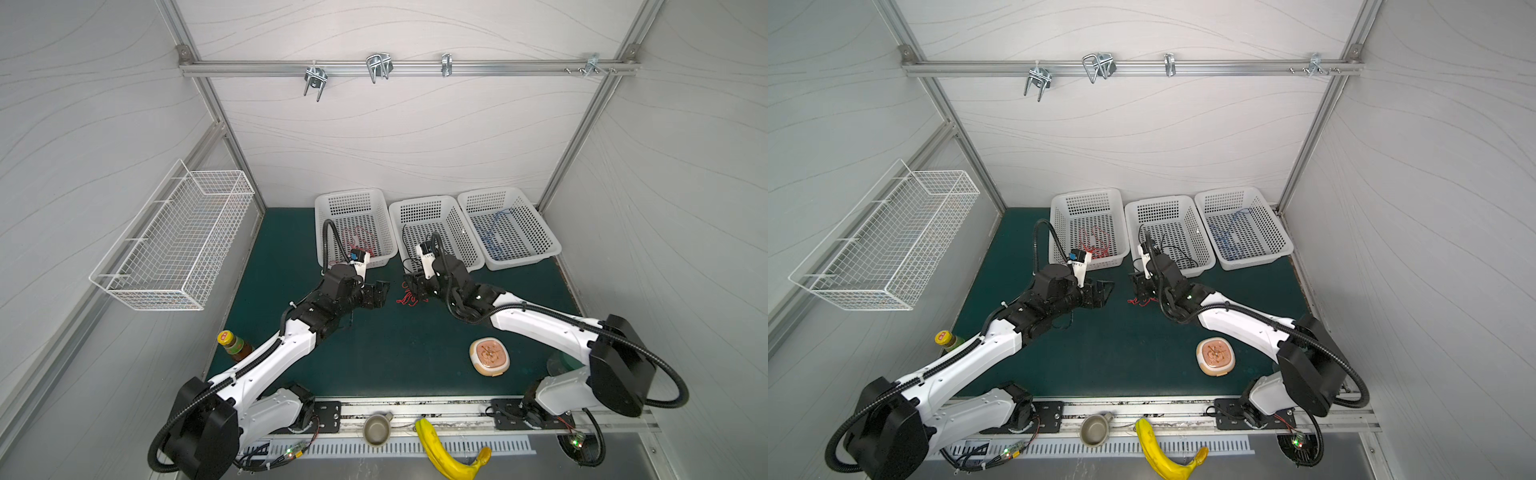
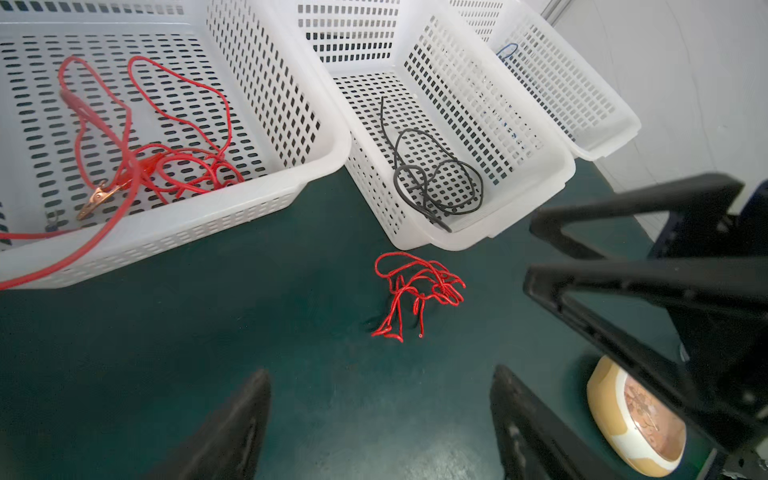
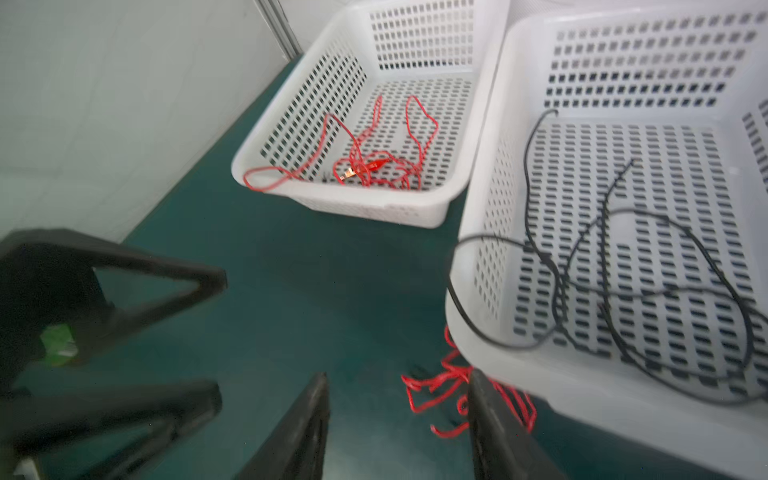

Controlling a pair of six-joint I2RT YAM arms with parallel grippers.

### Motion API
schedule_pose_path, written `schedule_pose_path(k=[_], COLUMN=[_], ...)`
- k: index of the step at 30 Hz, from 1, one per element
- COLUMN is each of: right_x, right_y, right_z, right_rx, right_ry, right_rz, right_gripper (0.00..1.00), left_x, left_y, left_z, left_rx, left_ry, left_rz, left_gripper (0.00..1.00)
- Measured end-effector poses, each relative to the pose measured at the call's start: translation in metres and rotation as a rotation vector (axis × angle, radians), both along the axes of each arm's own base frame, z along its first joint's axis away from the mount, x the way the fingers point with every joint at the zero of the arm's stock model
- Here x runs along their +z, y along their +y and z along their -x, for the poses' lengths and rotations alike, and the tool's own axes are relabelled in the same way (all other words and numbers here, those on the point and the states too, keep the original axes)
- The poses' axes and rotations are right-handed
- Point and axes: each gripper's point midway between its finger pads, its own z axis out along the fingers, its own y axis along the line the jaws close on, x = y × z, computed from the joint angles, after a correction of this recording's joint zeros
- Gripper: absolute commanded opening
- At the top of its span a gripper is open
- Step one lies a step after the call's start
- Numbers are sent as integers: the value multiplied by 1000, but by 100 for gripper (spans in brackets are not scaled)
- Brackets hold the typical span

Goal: Untangle the cables
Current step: 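Grasp the tangled red wire bundle on the table with the right gripper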

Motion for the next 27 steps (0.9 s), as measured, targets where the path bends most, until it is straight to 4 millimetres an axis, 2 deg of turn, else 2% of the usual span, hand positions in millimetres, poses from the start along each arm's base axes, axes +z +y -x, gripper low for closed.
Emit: schedule_pose_path(k=[5,8,10,14,21,24,27], right_x=[-53,-77,-85,-96,-114,-122,-131], right_y=[-43,-62,-69,-61,-33,-26,-24], right_z=[24,29,29,18,-13,-25,-33], right_rx=[-93,-151,-173,-172,-151,-157,-166], right_ry=[79,104,104,84,58,57,64], right_rz=[96,145,168,208,233,231,234], right_gripper=[58,64,68,70,70,66,55], left_x=[-19,-30,-37,-41,-29,-30,-32], left_y=[-10,-14,-16,-24,-36,-37,-36], left_z=[0,-3,-3,-8,-14,-14,-14], left_rx=[-8,-9,-13,-20,-36,-36,-35], left_ry=[17,41,60,78,59,62,70], left_rz=[-30,-41,-52,-56,-41,-44,-51], left_gripper=[83,82,82,82,82,82,82])
